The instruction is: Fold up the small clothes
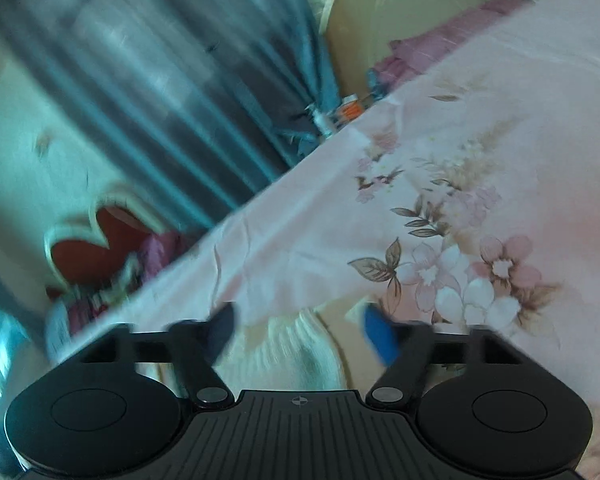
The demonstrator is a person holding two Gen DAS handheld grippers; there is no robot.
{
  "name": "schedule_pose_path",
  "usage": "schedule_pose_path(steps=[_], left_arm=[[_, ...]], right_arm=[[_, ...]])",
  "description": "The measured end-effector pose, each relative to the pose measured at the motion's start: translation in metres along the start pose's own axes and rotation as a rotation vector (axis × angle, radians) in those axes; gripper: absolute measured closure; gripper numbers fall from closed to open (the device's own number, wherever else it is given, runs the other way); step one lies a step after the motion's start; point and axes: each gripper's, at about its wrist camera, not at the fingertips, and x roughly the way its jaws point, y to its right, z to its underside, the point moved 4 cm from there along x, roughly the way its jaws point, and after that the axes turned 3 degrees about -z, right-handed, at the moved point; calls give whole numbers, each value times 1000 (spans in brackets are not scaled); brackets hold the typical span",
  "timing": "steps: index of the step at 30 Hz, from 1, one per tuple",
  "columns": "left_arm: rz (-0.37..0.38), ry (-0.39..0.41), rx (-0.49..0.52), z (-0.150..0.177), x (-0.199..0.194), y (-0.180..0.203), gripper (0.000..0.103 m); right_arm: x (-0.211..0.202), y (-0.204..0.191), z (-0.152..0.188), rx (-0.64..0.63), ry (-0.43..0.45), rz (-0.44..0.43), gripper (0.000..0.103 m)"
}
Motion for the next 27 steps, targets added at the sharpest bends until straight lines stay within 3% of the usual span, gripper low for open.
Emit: schedule_pose_path(steps=[6,8,10,11,19,27], left_arm=[[-62,-109,205,7,28,21,73],[-71,-106,233,9,32,24,81],[-61,-95,224,8,33,24,100],[-55,-84,211,7,32,22,100],[-23,97,173,-7,14,25,100],[-30,23,148,-9,52,21,100]], right_arm=[[37,-23,24,-242,-115,130,57],[49,-27,32,-316,-154,188,73],[51,-30,37,-369,-153,201,85],[52,-30,39,-384,-149,203,100],[31,-42,28,-452,8,220,101],[49,-21,26,-368,-4,294,101]])
